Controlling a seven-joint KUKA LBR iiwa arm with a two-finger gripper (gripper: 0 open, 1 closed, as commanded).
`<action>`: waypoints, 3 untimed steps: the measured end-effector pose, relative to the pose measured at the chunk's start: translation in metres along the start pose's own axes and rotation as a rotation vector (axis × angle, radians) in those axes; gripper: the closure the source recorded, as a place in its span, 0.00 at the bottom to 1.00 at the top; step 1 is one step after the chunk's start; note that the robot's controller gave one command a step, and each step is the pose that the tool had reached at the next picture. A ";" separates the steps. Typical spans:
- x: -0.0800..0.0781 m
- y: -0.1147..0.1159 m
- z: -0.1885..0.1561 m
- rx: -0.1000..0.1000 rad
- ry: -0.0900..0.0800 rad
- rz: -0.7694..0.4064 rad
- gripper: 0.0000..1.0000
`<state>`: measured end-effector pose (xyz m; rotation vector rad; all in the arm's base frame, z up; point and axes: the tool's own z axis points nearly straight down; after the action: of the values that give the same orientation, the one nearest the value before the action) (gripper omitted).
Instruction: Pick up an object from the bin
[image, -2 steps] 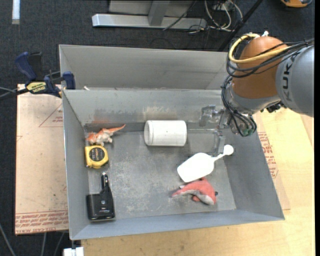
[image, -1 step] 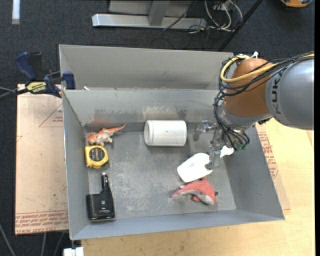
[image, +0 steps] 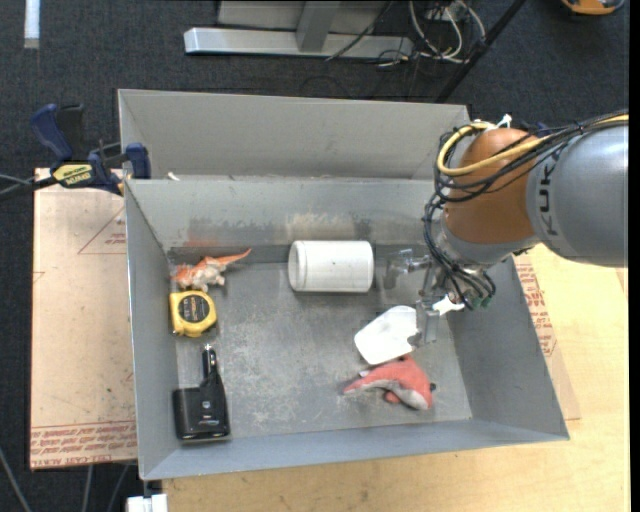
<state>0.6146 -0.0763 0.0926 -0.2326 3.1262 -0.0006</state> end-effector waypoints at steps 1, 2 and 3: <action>0.012 -0.008 0.010 -0.008 0.013 -0.134 0.00; 0.039 -0.012 0.022 0.000 -0.001 0.010 1.00; 0.039 -0.012 0.022 0.000 -0.001 0.010 1.00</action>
Offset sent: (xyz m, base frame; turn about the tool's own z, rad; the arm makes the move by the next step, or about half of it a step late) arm -0.0378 -0.0178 -0.0226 0.0111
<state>0.5774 -0.0935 0.0702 -0.2172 3.1260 0.0001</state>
